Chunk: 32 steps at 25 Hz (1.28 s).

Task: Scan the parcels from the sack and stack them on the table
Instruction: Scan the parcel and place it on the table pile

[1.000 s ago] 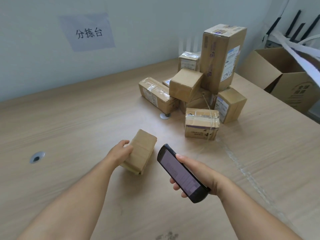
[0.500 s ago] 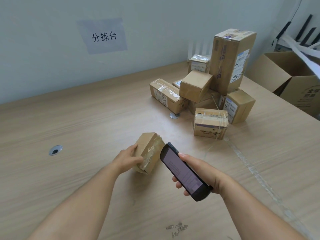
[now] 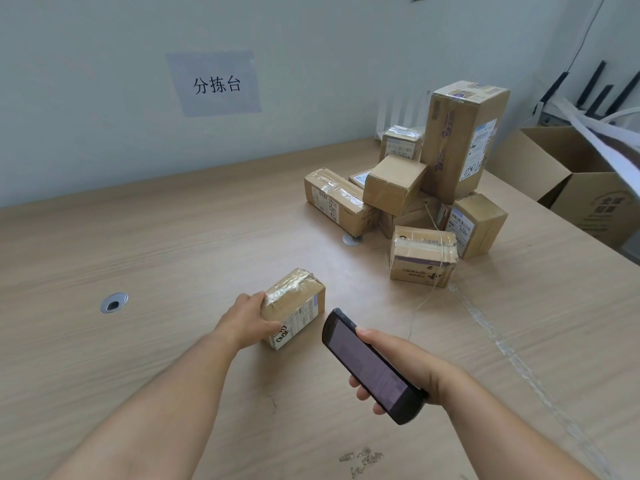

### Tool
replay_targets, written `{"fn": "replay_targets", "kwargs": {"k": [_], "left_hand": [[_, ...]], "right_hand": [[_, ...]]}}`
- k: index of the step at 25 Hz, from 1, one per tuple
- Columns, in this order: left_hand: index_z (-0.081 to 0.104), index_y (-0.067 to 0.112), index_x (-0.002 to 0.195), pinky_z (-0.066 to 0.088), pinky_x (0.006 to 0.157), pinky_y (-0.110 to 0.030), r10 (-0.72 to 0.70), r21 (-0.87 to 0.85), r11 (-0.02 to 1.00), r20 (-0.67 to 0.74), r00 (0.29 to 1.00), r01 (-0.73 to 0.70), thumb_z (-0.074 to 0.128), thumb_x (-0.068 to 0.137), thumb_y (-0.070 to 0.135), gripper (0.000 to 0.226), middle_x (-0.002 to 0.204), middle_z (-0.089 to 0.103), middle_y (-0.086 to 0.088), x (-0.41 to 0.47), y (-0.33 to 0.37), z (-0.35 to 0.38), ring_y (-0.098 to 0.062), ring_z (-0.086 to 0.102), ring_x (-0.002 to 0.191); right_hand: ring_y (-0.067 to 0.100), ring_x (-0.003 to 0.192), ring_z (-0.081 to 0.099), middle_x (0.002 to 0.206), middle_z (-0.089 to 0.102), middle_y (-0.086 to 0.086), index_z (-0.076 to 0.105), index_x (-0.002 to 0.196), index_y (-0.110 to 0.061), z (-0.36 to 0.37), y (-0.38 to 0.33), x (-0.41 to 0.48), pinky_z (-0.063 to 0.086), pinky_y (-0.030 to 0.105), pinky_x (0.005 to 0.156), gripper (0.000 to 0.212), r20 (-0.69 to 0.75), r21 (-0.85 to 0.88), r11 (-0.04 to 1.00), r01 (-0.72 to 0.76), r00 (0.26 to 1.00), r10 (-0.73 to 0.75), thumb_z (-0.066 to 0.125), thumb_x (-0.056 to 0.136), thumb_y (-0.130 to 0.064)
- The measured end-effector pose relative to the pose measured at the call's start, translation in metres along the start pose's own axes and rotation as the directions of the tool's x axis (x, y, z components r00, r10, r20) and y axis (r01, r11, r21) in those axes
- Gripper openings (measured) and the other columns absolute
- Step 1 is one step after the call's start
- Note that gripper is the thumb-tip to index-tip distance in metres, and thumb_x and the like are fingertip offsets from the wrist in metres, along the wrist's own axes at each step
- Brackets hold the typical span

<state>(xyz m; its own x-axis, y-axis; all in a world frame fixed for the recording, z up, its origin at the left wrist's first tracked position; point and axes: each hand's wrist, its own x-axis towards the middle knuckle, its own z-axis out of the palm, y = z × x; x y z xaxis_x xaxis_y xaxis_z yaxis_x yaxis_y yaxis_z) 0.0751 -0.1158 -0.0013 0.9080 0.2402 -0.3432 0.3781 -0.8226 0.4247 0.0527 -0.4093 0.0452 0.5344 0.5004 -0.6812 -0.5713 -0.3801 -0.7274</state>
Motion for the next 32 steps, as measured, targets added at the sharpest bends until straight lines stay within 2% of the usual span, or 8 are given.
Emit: {"fn": "replay_targets", "kwargs": {"k": [2, 5, 7, 9, 16, 22, 28, 32], "left_hand": [[0.052, 0.03, 0.092, 0.047, 0.066, -0.03, 0.003, -0.021, 1.0, -0.018, 1.0, -0.003, 0.062, 0.059, 0.048, 0.04, 0.106, 0.049, -0.002, -0.002, 0.0, -0.006, -0.021, 0.059, 0.087], [0.052, 0.031, 0.086, 0.045, 0.063, -0.028, 0.028, -0.019, 0.999, -0.018, 0.999, -0.028, 0.058, 0.053, 0.051, 0.039, 0.1, 0.051, -0.001, -0.008, -0.001, -0.015, -0.021, 0.06, 0.083], [0.052, 0.03, 0.085, 0.044, 0.063, -0.028, 0.041, -0.008, 0.999, -0.022, 0.999, -0.042, 0.06, 0.055, 0.05, 0.037, 0.1, 0.05, 0.0, -0.014, -0.003, -0.02, -0.02, 0.059, 0.083], [0.052, 0.029, 0.086, 0.045, 0.065, -0.029, 0.051, -0.002, 0.999, -0.034, 0.998, -0.051, 0.063, 0.061, 0.046, 0.033, 0.101, 0.047, 0.0, -0.021, -0.006, -0.024, -0.02, 0.059, 0.084], [0.05, 0.026, 0.097, 0.047, 0.078, -0.031, 0.066, 0.03, 0.998, -0.09, 0.994, -0.064, 0.067, 0.075, 0.038, 0.03, 0.107, 0.042, 0.0, -0.046, -0.033, -0.033, -0.019, 0.054, 0.094], [0.05, 0.027, 0.098, 0.046, 0.079, -0.031, 0.05, 0.009, 0.999, -0.1, 0.994, -0.049, 0.067, 0.076, 0.041, 0.031, 0.107, 0.042, 0.001, -0.085, -0.075, -0.041, -0.019, 0.054, 0.095], [0.056, 0.029, 0.103, 0.047, 0.083, -0.031, -0.072, -0.054, 0.997, -0.168, 0.983, 0.063, 0.066, 0.074, 0.042, 0.033, 0.106, 0.044, 0.004, -0.149, -0.137, -0.044, -0.016, 0.055, 0.097], [0.048, 0.031, 0.091, 0.041, 0.075, -0.029, -0.233, -0.134, 0.97, -0.262, 0.936, 0.204, 0.066, 0.074, 0.042, 0.027, 0.106, 0.045, 0.003, -0.214, -0.173, -0.044, -0.017, 0.052, 0.096]], "right_hand": [[0.023, 0.08, 0.066, 0.091, 0.067, 0.011, 0.061, 0.116, -0.009, 0.005, 0.007, -0.002, 0.055, 0.038, 0.068, 0.054, 0.002, -0.039, 0.998, -0.051, 0.999, 0.051, 0.045, 0.098, -0.057], [0.024, 0.079, 0.065, 0.092, 0.067, 0.011, 0.061, 0.119, -0.007, 0.011, 0.013, -0.004, 0.054, 0.036, 0.066, 0.063, 0.018, -0.102, 0.989, -0.105, 0.994, 0.108, 0.05, 0.089, -0.061], [0.023, 0.079, 0.065, 0.093, 0.066, 0.011, 0.06, 0.121, -0.006, 0.016, 0.013, -0.006, 0.054, 0.036, 0.067, 0.075, 0.028, -0.149, 0.978, -0.146, 0.988, 0.151, 0.052, 0.076, -0.065], [0.022, 0.077, 0.065, 0.093, 0.065, 0.01, 0.061, 0.118, -0.006, 0.022, 0.014, -0.008, 0.054, 0.036, 0.067, 0.076, 0.036, -0.18, 0.97, -0.164, 0.984, 0.173, 0.051, 0.072, -0.066], [0.02, 0.076, 0.066, 0.095, 0.065, 0.009, 0.061, 0.108, -0.014, 0.054, 0.018, -0.019, 0.053, 0.036, 0.071, 0.052, 0.008, -0.246, 0.954, -0.173, 0.984, 0.181, 0.046, 0.093, -0.061], [0.022, 0.078, 0.066, 0.093, 0.067, 0.011, 0.059, 0.118, -0.011, 0.104, 0.018, -0.028, 0.054, 0.037, 0.069, 0.057, 0.004, -0.229, 0.965, -0.126, 0.992, 0.13, 0.048, 0.093, -0.061], [0.027, 0.08, 0.065, 0.091, 0.068, 0.013, 0.059, 0.121, -0.01, 0.162, 0.015, -0.025, 0.053, 0.04, 0.07, 0.052, 0.046, -0.209, 0.977, -0.03, 0.998, 0.041, 0.044, 0.099, -0.055], [0.027, 0.079, 0.065, 0.088, 0.068, 0.013, 0.06, 0.119, -0.009, 0.2, 0.006, -0.022, 0.054, 0.039, 0.067, 0.053, 0.166, -0.314, 0.949, 0.02, 0.986, 0.034, 0.045, 0.098, -0.056]]}}
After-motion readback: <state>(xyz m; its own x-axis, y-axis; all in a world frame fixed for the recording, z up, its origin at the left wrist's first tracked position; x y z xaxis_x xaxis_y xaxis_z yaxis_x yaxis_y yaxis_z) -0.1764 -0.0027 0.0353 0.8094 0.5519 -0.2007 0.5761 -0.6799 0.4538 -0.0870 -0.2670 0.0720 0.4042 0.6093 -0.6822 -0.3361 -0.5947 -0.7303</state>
